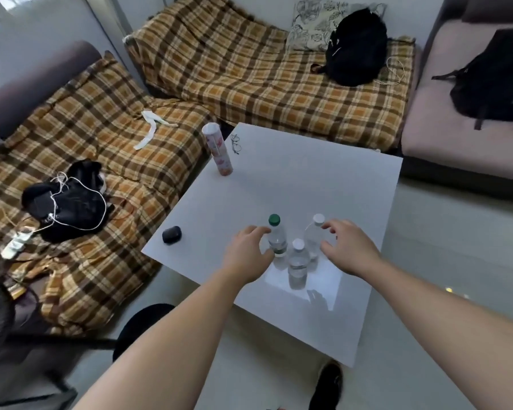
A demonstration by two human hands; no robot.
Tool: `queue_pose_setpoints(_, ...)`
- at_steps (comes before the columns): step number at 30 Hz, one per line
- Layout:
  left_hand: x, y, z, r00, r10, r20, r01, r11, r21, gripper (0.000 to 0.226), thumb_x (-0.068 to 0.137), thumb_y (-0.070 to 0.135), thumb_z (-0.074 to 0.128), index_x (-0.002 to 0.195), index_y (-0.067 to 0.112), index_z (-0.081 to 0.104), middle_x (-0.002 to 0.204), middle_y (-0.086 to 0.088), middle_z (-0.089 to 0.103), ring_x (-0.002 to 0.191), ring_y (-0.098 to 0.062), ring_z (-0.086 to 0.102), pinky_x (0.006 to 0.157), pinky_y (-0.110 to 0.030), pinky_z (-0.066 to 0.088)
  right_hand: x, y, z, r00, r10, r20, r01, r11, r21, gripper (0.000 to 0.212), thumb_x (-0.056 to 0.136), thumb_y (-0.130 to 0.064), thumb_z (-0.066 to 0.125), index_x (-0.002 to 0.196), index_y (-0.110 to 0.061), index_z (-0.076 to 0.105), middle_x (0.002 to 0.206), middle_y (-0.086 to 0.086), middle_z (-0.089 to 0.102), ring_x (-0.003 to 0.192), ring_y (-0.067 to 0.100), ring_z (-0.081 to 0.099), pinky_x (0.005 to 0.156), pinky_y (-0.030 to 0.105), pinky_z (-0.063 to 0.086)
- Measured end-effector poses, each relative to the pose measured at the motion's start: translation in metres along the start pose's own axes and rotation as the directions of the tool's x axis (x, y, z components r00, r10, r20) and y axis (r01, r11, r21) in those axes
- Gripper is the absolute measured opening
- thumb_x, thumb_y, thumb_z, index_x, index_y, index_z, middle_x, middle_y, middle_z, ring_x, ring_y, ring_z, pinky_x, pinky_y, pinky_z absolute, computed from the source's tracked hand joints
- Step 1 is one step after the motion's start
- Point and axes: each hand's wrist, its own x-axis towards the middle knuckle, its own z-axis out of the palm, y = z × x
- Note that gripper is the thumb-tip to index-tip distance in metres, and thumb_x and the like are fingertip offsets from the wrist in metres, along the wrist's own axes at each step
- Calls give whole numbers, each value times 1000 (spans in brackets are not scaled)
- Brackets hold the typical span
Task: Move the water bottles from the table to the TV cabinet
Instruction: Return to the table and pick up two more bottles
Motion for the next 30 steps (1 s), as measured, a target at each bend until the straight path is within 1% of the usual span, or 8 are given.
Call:
queue_pose_setpoints(4, 21, 1, -1, 999, 42, 9, -42, 999, -1, 48, 88, 34, 51, 135, 27, 43, 141, 4, 43, 126, -21, 42, 101, -36, 39, 19, 4, 4, 1000, 13, -18, -13, 1000, -5, 43, 84, -32, 53, 126, -25, 51, 126, 2, 54, 101, 21, 56, 78, 33, 46)
queue_pose_setpoints(12, 85, -14, 23, 985, 128, 119, -129, 992, 2, 46, 86, 27, 53, 131, 24, 47, 138, 1, 46, 125, -24, 41, 103, -36, 36, 49, 8, 25, 991, 128, -31, -128, 992, 14, 37, 84, -35, 54, 120, -29, 54, 120, -1, 54, 95, 20, 57, 74, 31, 44)
queue_pose_setpoints(15, 106, -19, 31, 982, 151, 114, -156, 987, 37, 48, 84, 27, 53, 132, 28, 47, 137, 3, 47, 122, -24, 43, 101, -35, 34, 57, 12, 35, 982, 186, -40, -187, 982, -15, 37, 84, -35, 54, 120, -29, 53, 121, 0, 54, 106, 22, 55, 80, 34, 47)
queue_pose_setpoints(17, 120, -22, 34, 978, 161, 133, -171, 983, 70, 52, 84, 28, 53, 135, 29, 42, 142, 2, 41, 126, -25, 39, 102, -37, 30, 65, 12, 40, 975, 219, -46, -222, 974, -54, 40, 84, -33, 54, 123, -27, 52, 125, 2, 52, 114, 25, 52, 84, 36, 46)
queue_pose_setpoints(20, 135, -28, 37, 960, 135, 246, -163, 982, 95, 58, 85, 30, 52, 140, 32, 34, 153, 2, 27, 133, -27, 32, 106, -40, 29, 75, 9, 48, 965, 259, -28, -261, 962, -79, 43, 83, -29, 54, 126, -26, 49, 133, 0, 46, 118, 27, 47, 83, 36, 45)
queue_pose_setpoints(22, 144, -31, 38, 941, 123, 316, -164, 981, 105, 58, 86, 31, 51, 141, 32, 32, 153, 4, 27, 132, -27, 36, 102, -40, 34, 82, 8, 53, 965, 262, -6, -262, 962, -84, 46, 83, -27, 53, 129, -26, 45, 138, -1, 41, 119, 29, 45, 87, 38, 46)
queue_pose_setpoints(26, 151, -35, 42, 908, 119, 403, -179, 977, 115, 54, 86, 28, 49, 138, 31, 34, 142, 3, 39, 117, -26, 50, 88, -36, 44, 92, 7, 59, 945, 300, 132, -290, 953, -84, 61, 86, -27, 50, 143, -28, 29, 149, -1, 29, 124, 29, 46, 93, 42, 47)
queue_pose_setpoints(30, 154, -36, 46, 920, 117, 375, -154, 986, 68, 43, 86, 19, 49, 128, 27, 42, 129, 0, 44, 96, -27, 56, 70, -32, 45, 98, 8, 65, 940, 314, 136, -303, 948, -96, 50, 87, -24, 51, 136, -27, 38, 132, 2, 42, 105, 28, 57, 81, 37, 50)
